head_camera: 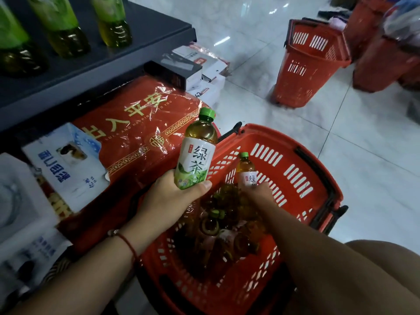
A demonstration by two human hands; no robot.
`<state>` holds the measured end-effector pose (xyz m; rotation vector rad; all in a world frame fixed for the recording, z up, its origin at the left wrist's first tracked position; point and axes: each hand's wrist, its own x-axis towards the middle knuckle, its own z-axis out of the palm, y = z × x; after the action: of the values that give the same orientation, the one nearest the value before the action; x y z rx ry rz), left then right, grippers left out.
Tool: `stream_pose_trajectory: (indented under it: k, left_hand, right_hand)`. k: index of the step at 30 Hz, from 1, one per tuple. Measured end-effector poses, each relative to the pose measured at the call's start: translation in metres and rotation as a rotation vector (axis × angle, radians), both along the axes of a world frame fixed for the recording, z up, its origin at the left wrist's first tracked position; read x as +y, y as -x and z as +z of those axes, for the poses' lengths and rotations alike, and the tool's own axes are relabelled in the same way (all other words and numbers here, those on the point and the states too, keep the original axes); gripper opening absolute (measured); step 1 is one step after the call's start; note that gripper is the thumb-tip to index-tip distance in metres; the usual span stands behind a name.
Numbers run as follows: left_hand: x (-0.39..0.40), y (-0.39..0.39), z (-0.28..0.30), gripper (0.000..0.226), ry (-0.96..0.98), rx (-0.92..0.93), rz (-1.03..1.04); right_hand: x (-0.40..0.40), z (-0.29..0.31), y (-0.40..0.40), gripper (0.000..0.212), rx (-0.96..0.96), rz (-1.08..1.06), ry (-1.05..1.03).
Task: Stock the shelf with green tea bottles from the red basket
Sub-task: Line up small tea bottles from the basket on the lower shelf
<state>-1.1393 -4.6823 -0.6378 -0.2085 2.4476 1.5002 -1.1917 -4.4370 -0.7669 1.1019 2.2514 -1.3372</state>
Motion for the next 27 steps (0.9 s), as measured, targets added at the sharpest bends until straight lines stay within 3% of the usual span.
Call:
stream_pose_trajectory:
  k: [4,8,12,16,19,23,27]
  left_hand:
    - [-0.004,-0.008,0.014,0.046,-0.042,0.016,0.031]
    - [-0.013,-0.025,0.028,0.056,-0.094,0.041,0.053]
    - [-0.024,-0.054,0.048,0.028,-0.203,0.062,0.102]
    - [-0.035,-0.086,0.069,0.042,-0.324,0.062,0.190]
    - [-0.039,-0.107,0.081,0.053,-0.407,0.081,0.265]
    - [-0.047,-0.135,0.091,0.039,-0.488,0.113,0.331]
    - [-0.071,-0.157,0.093,0.074,-0.428,0.160,0.387]
  right_hand:
    - [-0.015,0.025,-0.009,0.062,0.009,0.010,0.120]
    - [-0.036,0.073,-0.022,0.059,0.080,-0.036,0.428]
    - [-0.053,0.151,-0.055,0.064,0.099,0.056,0.693]
    - [-0.063,0.220,-0.105,0.069,0.063,0.231,0.871]
    - [-0.075,0.239,-0.134,0.057,0.069,0.261,0.929]
    - [-0.121,0.241,-0.148,0.052,0.125,0.220,0.894]
    - [-0.157,0.237,-0.145,0.046,0.332,0.306,0.712]
